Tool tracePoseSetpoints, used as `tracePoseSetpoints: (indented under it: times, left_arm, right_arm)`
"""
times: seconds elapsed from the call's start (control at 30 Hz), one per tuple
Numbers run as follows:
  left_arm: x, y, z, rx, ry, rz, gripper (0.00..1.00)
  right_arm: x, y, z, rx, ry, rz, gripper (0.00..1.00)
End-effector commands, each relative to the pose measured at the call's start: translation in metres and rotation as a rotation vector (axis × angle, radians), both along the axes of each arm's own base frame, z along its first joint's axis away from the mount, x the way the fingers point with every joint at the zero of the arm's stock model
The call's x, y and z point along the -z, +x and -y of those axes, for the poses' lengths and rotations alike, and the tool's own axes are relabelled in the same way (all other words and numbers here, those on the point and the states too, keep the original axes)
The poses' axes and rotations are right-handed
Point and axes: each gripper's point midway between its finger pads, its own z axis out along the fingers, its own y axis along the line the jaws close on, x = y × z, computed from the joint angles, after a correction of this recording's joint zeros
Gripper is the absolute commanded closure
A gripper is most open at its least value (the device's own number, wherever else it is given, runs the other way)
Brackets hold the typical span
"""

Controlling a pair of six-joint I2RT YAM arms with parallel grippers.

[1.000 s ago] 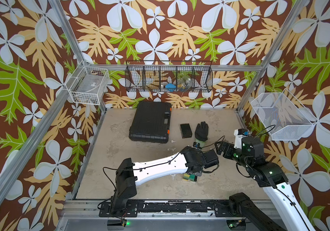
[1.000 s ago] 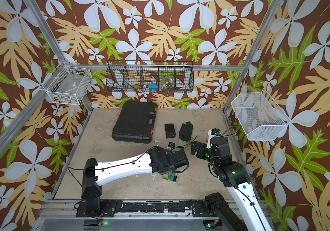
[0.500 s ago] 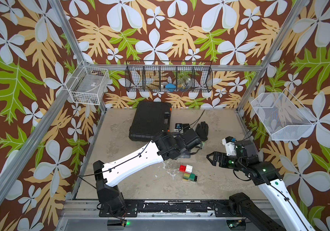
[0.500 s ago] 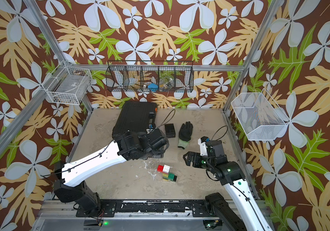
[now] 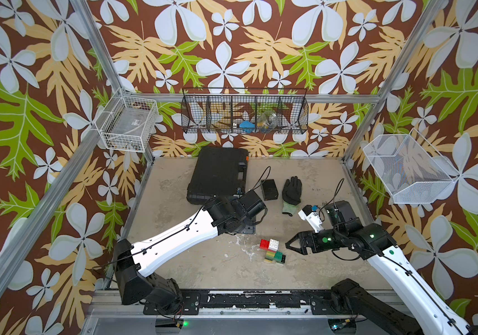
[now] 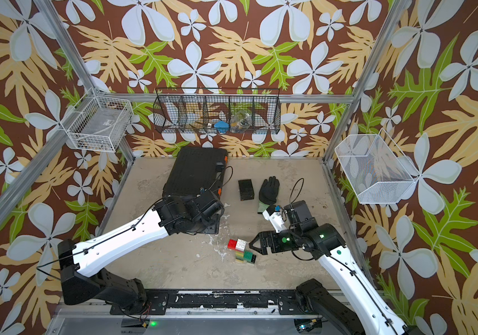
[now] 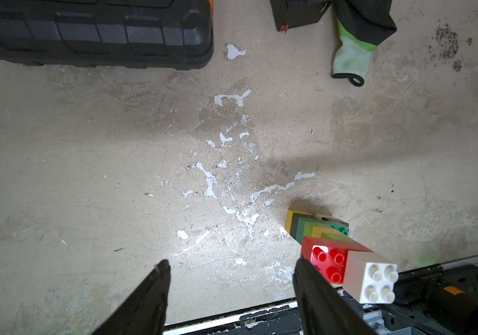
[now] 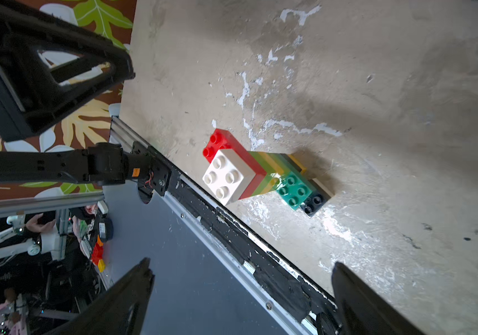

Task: Assemble a giraffe with lego
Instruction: Assemble the lego brick with the lego brick.

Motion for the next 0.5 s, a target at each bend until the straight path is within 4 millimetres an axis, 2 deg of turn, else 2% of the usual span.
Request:
tracePoseSetpoints:
  times: [0.0, 0.2, 0.47]
  left_arm:
    - [-0.004, 0.005, 0.005, 0.022, -0.028, 0.018, 0.30]
    - [-0.001, 0.007, 0.005, 0.029, -0.029, 0.011, 0.30]
    - [0.002, 0.004, -0.002, 0.019, -0.027, 0.010, 0.30]
  right_arm:
    - [0.001, -0.001, -0.008, -0.009, 0.004, -0.010, 0.01]
    - [0.016, 0.010, -0.013, 0.007, -0.032, -0.011, 0.01]
    - [0.020, 0.032, -0.021, 0.034, -0.030, 0.009, 0.01]
